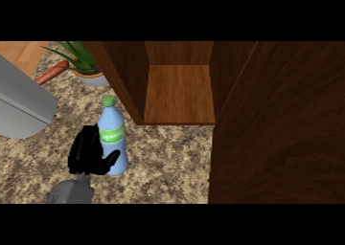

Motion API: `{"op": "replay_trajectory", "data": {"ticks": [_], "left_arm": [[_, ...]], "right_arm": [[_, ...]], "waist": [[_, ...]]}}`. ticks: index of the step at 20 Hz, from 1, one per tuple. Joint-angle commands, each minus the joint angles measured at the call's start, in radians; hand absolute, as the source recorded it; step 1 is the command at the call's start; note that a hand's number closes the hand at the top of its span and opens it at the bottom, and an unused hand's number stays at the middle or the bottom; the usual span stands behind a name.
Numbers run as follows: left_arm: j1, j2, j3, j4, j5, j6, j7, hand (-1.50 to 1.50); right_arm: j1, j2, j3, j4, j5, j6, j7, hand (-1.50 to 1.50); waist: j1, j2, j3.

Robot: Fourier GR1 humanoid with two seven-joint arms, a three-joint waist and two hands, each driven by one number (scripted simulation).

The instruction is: Pick up the bottled water, place it into the cabinet and close the cabinet

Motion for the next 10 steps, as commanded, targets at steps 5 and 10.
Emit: {"op": "replay_trajectory", "data": {"ticks": [5, 10], "left_arm": [[-0.123, -0.052, -0.143, -0.139, -0.051, 0.257, 0.07, 1.5], [-0.207, -0.053, -0.198, -0.144, -0.06, 0.392, 0.122, 1.5]], "right_arm": [[-0.075, -0.006, -0.039, 0.091, -0.041, 0.023, -0.019, -1.5], [0.003, 0.004, 0.057, 0.055, 0.03, -0.013, -0.057, -1.5]], "waist": [[-0.004, 0.002, 0.0], [-0.008, 0.001, -0.001]]}}
